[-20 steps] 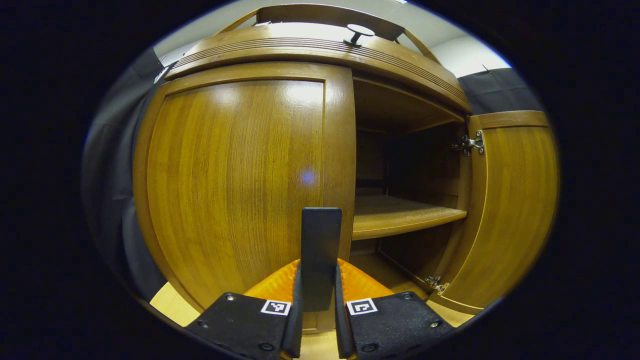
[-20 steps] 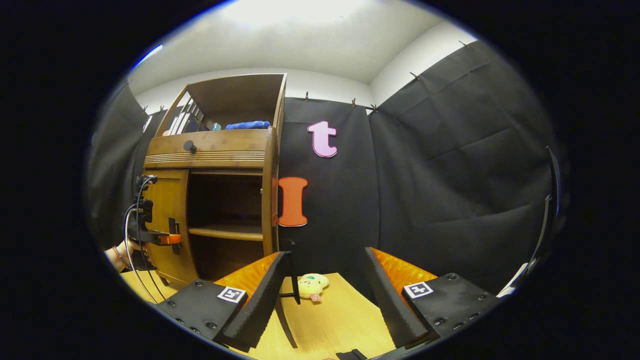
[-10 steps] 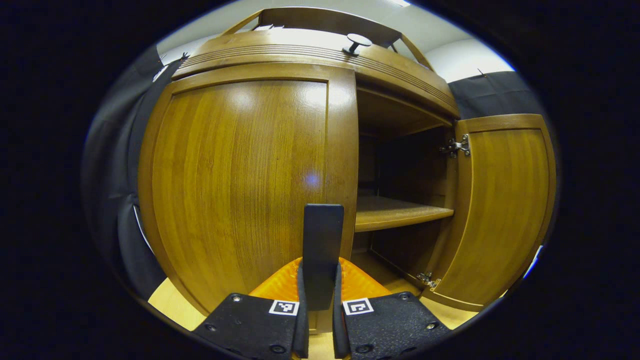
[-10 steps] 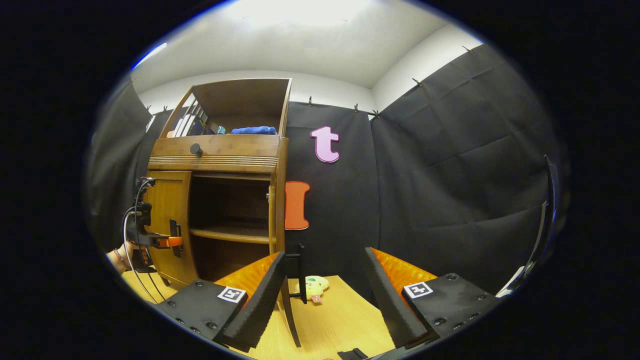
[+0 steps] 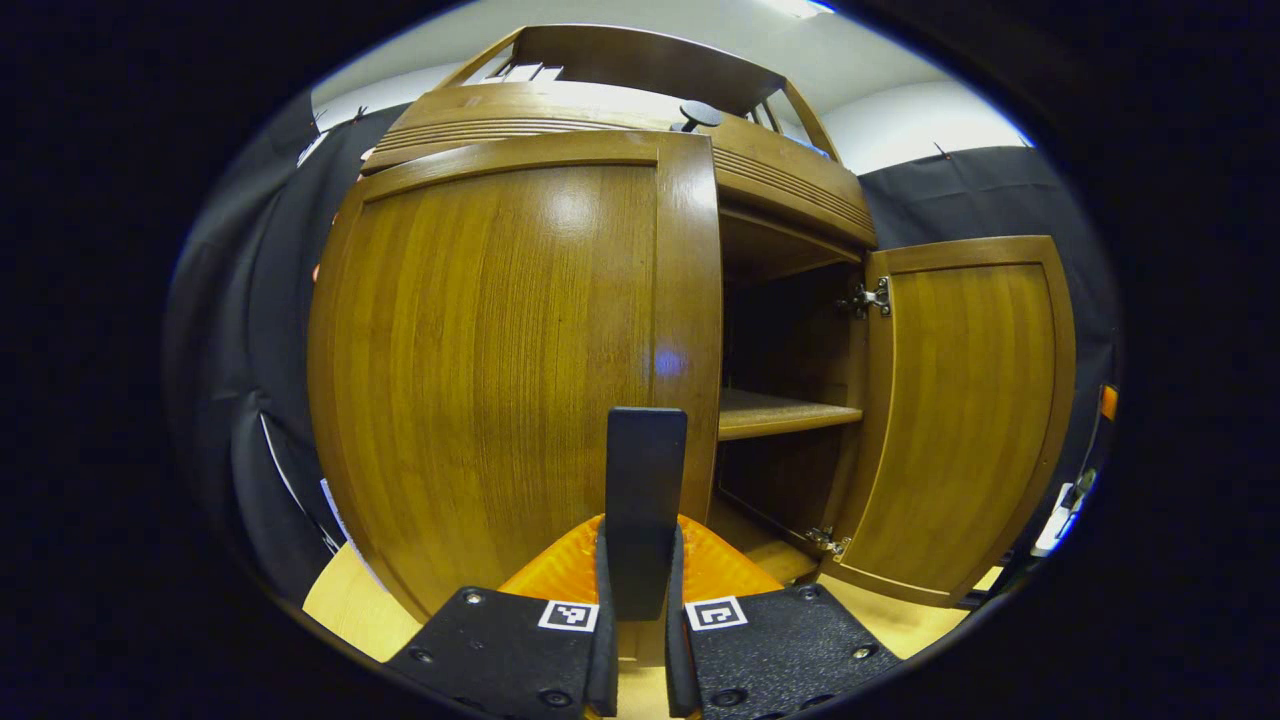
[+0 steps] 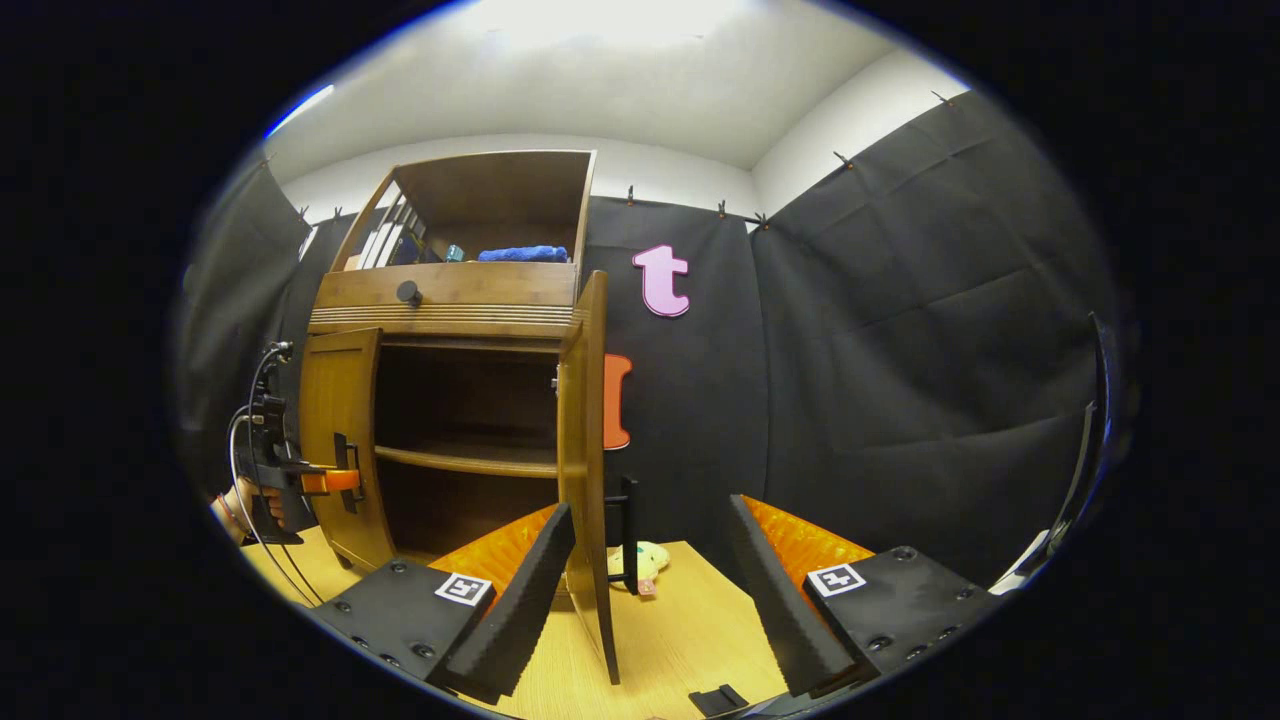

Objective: Open the right door of the double-door shoe cabinet with the right hand, and open the left door with the left hand.

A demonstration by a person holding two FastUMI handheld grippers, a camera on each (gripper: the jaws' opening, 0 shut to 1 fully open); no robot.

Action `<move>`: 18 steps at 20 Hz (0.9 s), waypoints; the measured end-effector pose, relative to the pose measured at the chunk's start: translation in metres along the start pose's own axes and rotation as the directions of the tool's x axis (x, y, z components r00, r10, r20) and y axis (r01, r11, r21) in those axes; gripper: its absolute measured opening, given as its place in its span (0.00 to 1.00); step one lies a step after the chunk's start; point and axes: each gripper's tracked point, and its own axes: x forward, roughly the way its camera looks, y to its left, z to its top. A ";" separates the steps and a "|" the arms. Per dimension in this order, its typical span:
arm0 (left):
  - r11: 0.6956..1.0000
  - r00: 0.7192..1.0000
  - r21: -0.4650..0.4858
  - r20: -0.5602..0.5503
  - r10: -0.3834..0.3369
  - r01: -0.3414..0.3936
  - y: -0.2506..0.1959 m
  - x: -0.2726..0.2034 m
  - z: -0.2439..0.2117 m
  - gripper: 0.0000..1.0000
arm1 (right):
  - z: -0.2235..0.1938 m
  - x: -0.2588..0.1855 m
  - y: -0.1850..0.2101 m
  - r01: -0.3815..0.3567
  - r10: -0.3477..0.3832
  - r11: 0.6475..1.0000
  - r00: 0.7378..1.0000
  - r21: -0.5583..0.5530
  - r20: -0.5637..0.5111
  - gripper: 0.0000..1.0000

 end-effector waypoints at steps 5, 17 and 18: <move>1.000 1.000 -0.004 -0.011 -0.023 0.023 0.005 -0.024 0.000 0.19 | 0.002 0.000 0.018 -0.020 0.020 1.000 1.000 -0.004 0.005 0.99; 0.998 0.998 0.011 -0.010 -0.062 0.062 0.030 -0.094 0.001 0.18 | 0.001 0.006 0.066 -0.075 0.075 0.997 0.997 0.012 -0.006 0.99; 0.998 0.998 0.014 -0.010 -0.061 0.061 0.032 -0.098 0.002 0.17 | 0.001 0.006 0.071 -0.081 0.081 0.997 0.997 0.011 -0.009 0.99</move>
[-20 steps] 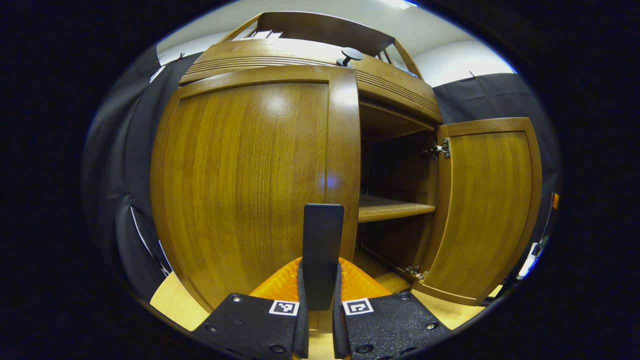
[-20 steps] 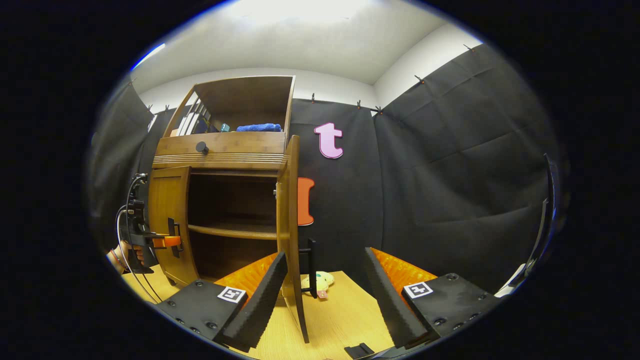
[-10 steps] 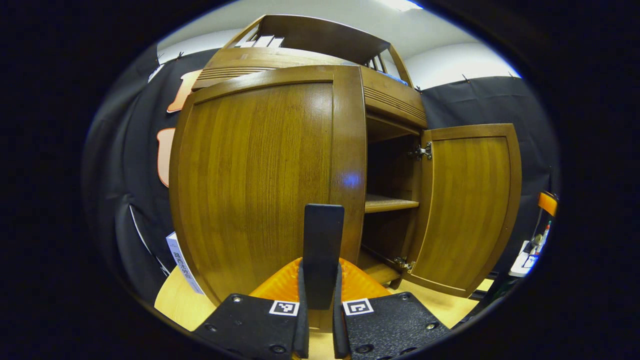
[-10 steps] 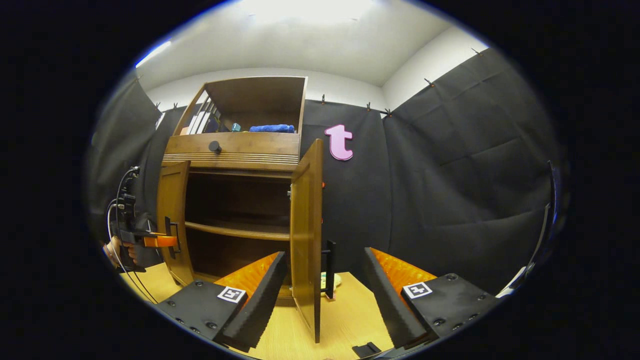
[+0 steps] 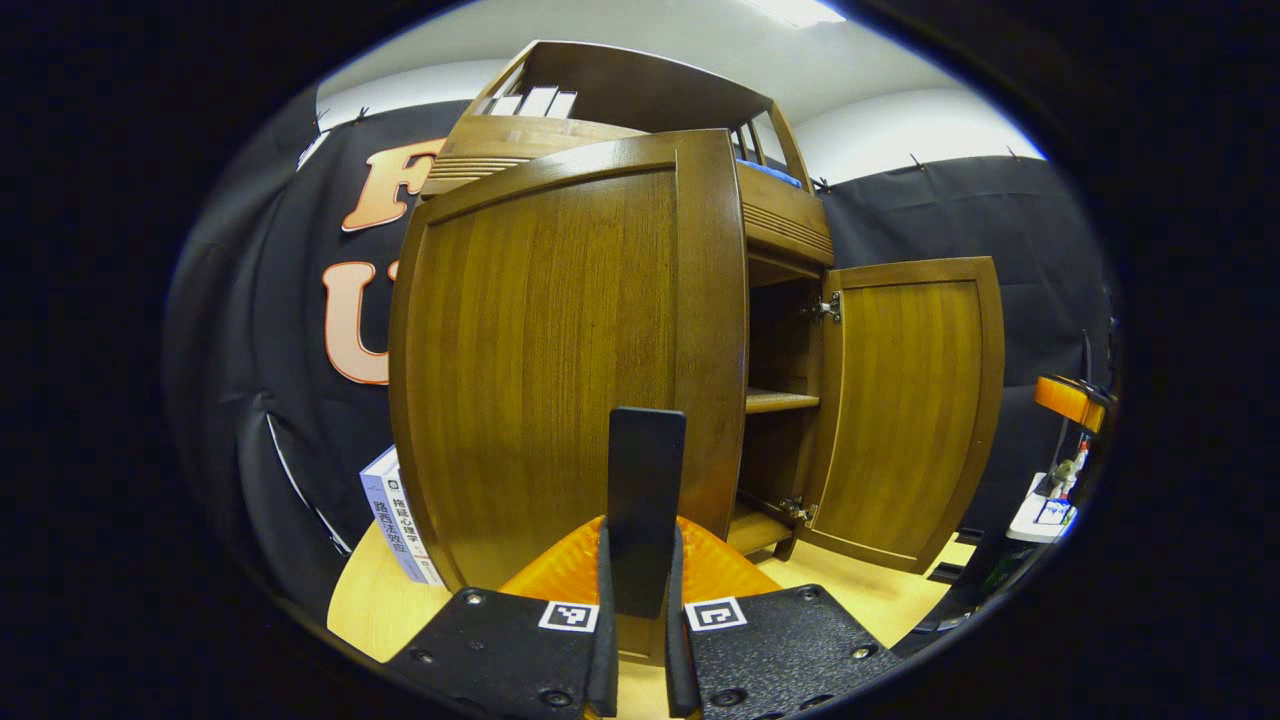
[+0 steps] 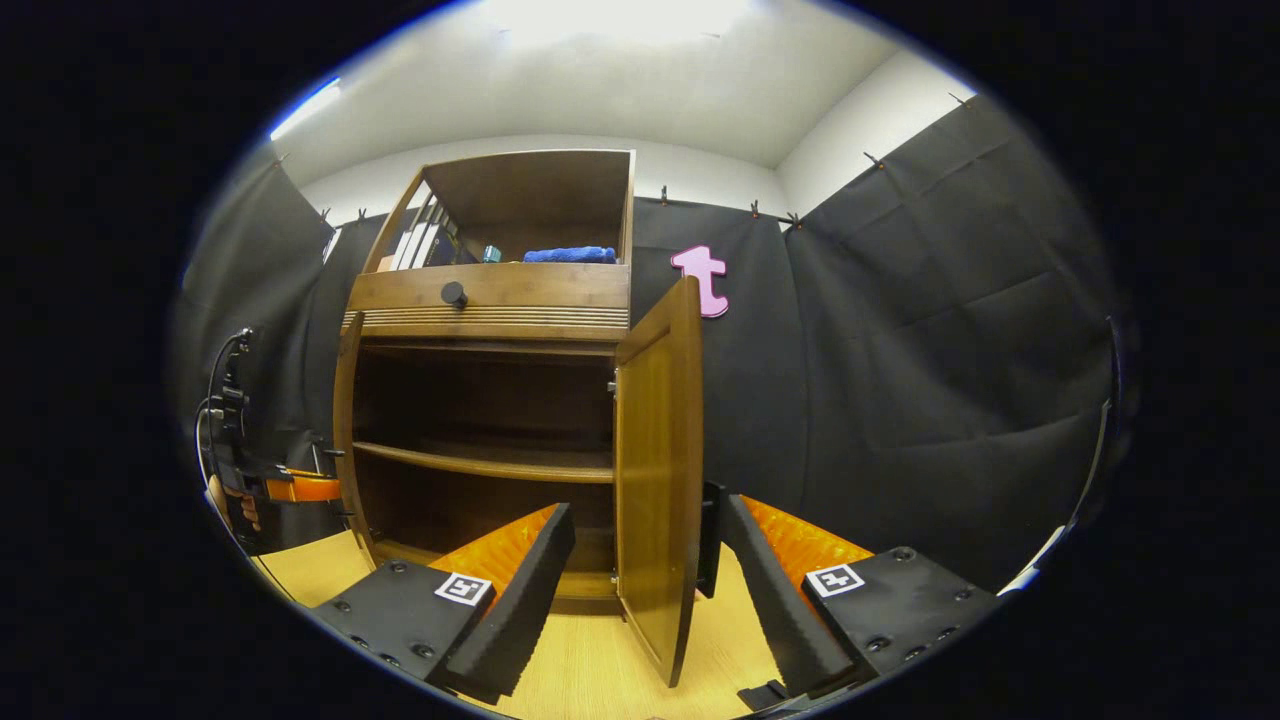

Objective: Open the right door of the double-door shoe cabinet with the right hand, and open the left door with the left hand.

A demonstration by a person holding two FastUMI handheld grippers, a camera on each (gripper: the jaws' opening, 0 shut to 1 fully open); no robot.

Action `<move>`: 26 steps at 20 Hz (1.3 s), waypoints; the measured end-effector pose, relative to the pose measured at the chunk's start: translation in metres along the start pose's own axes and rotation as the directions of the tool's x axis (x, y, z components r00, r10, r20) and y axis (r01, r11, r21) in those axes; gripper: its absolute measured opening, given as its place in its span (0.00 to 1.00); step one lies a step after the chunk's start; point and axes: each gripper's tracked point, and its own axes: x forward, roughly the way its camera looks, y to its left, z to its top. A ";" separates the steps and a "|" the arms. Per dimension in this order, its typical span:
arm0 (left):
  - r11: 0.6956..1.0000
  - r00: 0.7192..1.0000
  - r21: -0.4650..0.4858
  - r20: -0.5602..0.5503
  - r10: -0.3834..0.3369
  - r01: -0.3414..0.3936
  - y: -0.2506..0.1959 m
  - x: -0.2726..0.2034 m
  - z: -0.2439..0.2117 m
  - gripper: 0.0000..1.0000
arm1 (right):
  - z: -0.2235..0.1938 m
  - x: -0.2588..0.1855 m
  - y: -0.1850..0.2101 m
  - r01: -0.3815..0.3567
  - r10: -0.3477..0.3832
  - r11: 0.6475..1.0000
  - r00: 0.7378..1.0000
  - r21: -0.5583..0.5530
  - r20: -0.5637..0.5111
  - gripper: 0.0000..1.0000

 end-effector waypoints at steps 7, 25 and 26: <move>1.000 1.000 0.002 0.011 0.020 -0.020 0.028 -0.041 0.000 0.20 | 0.008 -0.004 0.029 -0.022 0.022 0.999 1.000 -0.031 0.014 0.99; 0.988 0.987 0.008 0.029 0.155 -0.156 0.124 -0.124 0.004 0.04 | 0.005 0.003 0.084 -0.073 0.073 0.997 0.997 0.015 -0.006 1.00; 0.988 0.988 0.008 0.030 0.153 -0.153 0.127 -0.126 0.004 0.04 | 0.005 0.004 0.085 -0.071 0.071 0.997 0.997 0.015 -0.007 1.00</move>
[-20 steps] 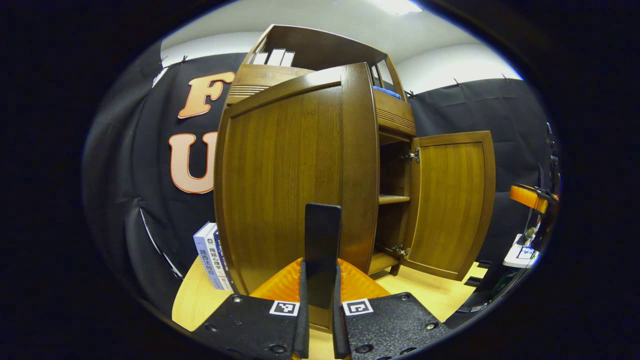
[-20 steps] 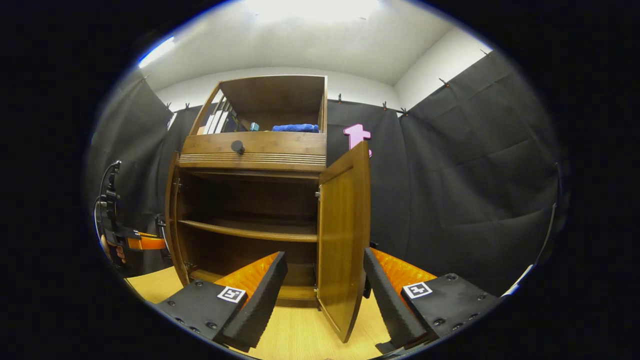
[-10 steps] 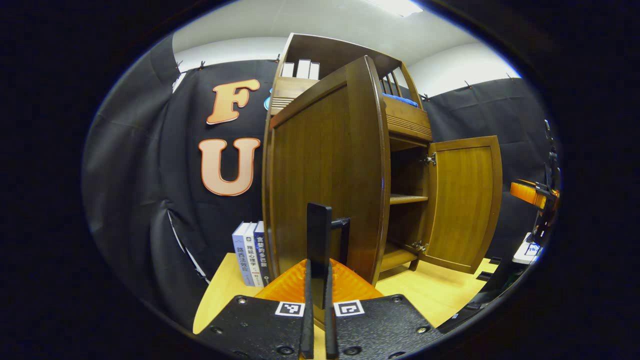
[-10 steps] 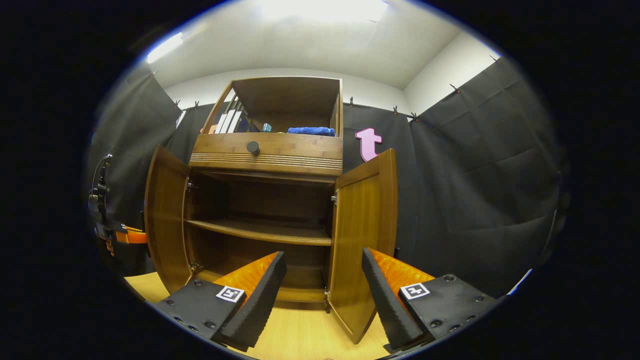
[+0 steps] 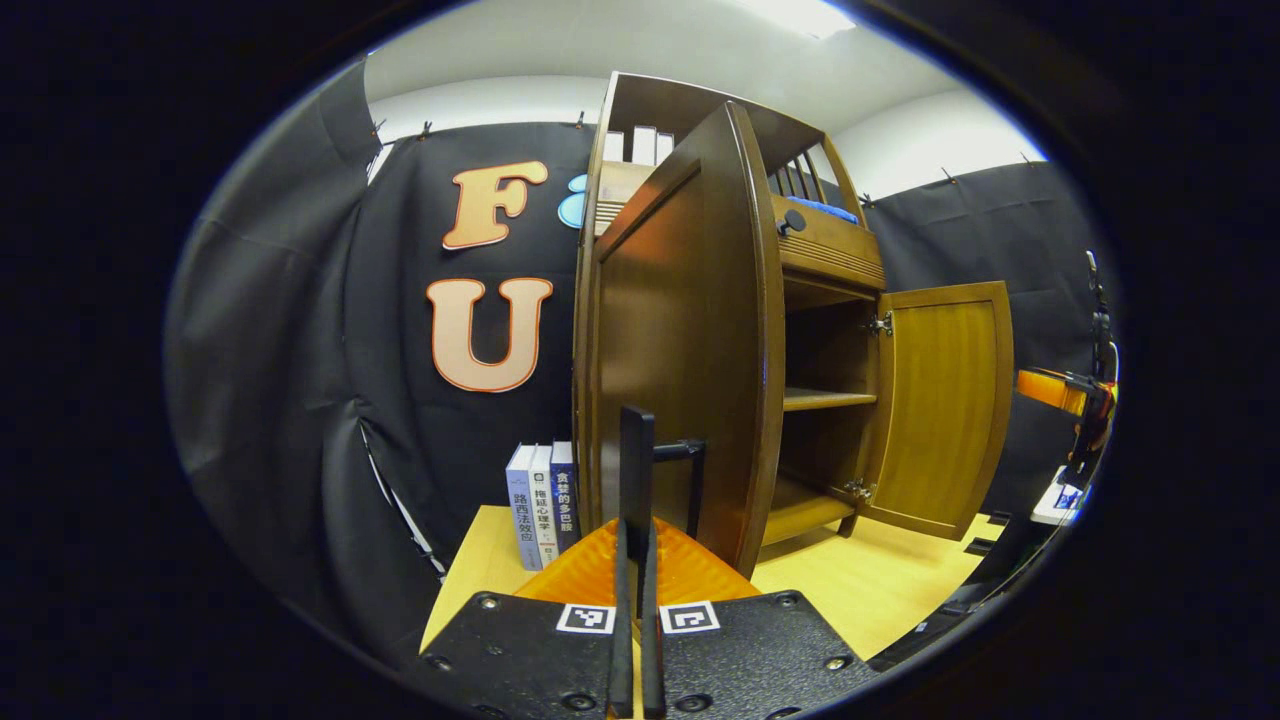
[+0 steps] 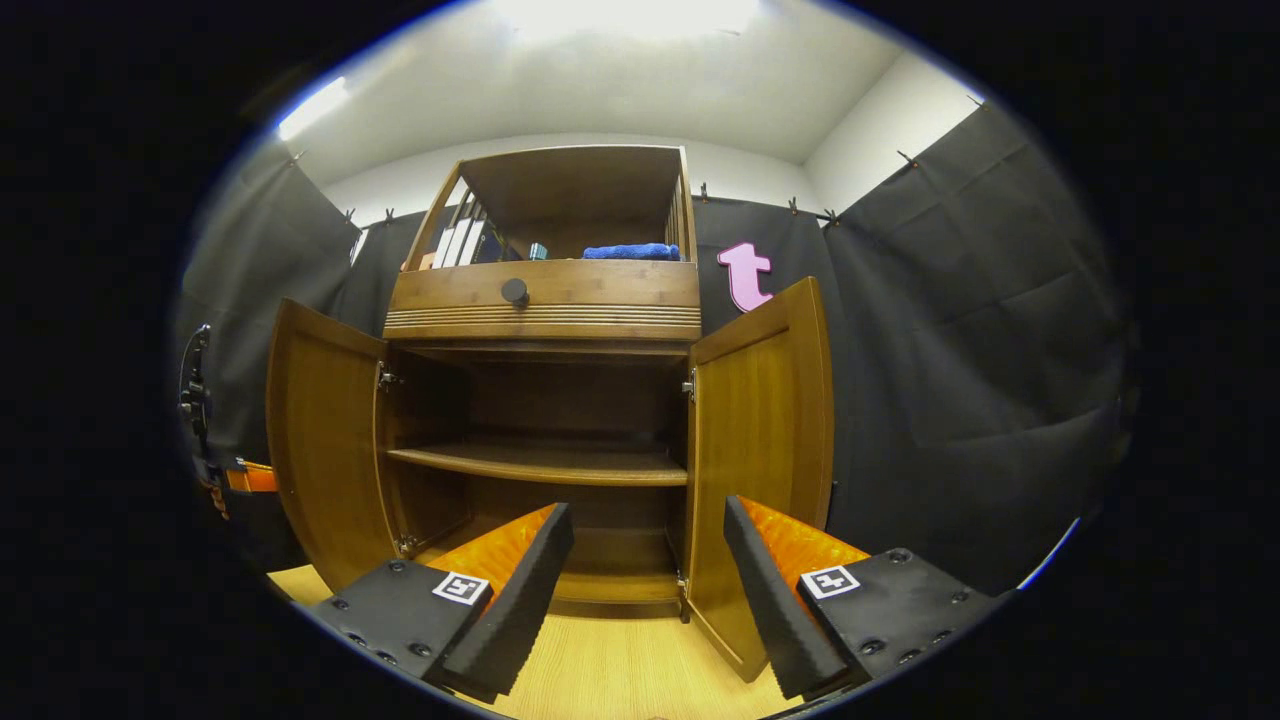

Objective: Open the right door of the double-door shoe cabinet with the right hand, and open the left door with the left hand.

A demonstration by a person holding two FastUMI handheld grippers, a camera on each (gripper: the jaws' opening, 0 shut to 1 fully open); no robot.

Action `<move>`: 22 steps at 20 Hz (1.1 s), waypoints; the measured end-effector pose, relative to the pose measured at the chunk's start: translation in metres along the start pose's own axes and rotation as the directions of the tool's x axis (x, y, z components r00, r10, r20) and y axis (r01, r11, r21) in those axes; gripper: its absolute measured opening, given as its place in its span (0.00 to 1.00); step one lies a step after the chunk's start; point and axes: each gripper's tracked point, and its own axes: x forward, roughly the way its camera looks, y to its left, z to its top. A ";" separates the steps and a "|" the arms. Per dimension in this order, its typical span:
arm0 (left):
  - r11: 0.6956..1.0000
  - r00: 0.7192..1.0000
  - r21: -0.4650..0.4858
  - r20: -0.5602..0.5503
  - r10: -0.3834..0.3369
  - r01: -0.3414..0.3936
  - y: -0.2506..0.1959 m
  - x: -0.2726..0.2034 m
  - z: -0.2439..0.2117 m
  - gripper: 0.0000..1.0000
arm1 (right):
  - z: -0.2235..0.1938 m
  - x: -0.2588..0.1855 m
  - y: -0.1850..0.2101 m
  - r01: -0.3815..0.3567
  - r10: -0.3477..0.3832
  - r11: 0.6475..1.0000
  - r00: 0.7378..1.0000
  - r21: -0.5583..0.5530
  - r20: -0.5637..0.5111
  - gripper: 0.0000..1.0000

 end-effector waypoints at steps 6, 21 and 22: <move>0.999 0.999 0.010 0.005 -0.036 0.036 0.006 -0.001 0.000 0.03 | -0.008 0.007 0.015 -0.010 0.011 1.000 1.000 0.003 -0.021 1.00; 1.000 1.000 0.001 0.005 0.029 -0.029 0.055 -0.006 0.003 0.00 | -0.007 0.008 0.029 -0.026 0.026 1.000 1.000 -0.010 -0.011 1.00; 1.000 1.000 0.003 0.008 0.027 -0.027 0.056 -0.006 0.003 0.00 | -0.008 0.007 0.029 -0.026 0.026 1.000 1.000 -0.011 -0.012 0.98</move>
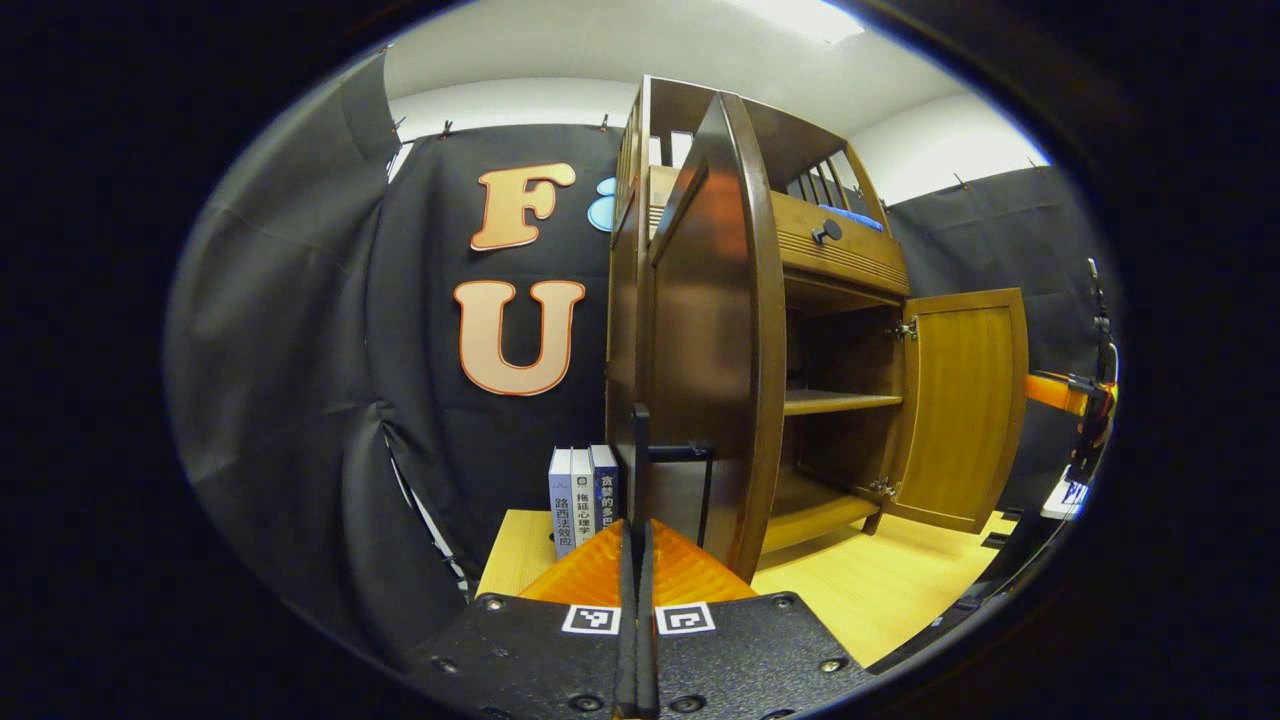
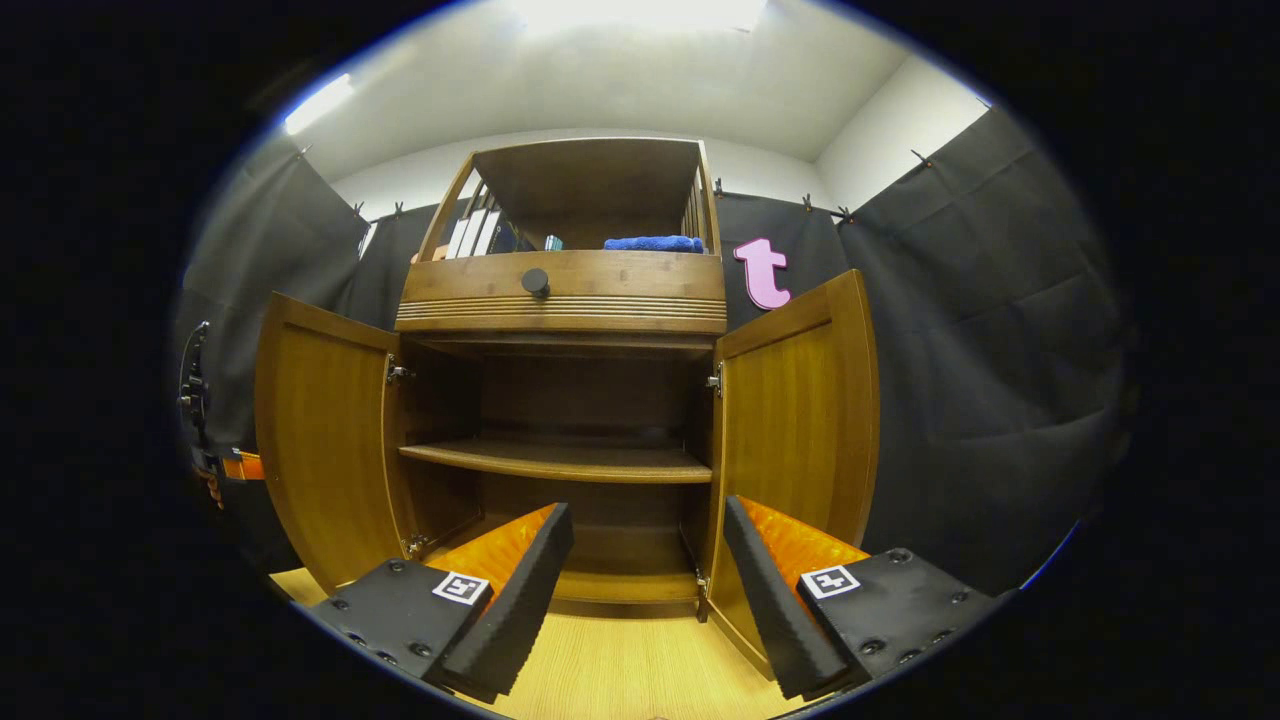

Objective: Open the right door of the double-door shoe cabinet with the right hand, and open the left door with the left hand.

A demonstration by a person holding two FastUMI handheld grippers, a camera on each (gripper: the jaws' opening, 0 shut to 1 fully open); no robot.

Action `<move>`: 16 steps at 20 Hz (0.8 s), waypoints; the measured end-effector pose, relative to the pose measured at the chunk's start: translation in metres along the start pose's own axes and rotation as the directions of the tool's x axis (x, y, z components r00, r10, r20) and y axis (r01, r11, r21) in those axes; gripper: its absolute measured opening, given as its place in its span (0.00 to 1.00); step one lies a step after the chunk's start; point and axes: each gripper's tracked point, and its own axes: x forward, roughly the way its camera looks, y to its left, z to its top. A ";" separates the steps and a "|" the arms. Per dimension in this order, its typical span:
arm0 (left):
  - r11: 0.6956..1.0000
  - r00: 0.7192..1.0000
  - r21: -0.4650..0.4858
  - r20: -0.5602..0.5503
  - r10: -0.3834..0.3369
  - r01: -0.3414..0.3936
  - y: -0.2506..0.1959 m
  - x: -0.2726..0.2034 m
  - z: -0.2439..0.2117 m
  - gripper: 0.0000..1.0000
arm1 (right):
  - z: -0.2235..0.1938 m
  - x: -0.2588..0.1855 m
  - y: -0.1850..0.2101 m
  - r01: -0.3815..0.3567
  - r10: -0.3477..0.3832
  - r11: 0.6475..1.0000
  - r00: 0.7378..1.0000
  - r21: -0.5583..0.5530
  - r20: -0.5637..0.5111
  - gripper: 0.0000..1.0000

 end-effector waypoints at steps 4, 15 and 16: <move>1.000 1.000 -0.022 -0.005 0.008 -0.008 -0.003 -0.003 -0.001 0.00 | -0.002 -0.004 0.002 -0.009 0.009 1.000 1.000 0.006 -0.008 0.98; 0.996 0.996 -0.011 -0.003 0.091 -0.091 -0.021 -0.047 0.021 0.00 | 0.005 -0.014 -0.029 0.014 -0.014 1.000 1.000 0.026 0.012 0.98; 0.996 0.996 -0.005 0.005 0.090 -0.090 -0.027 -0.054 0.025 0.00 | 0.005 -0.014 -0.029 0.010 -0.011 0.999 1.000 0.031 0.011 0.98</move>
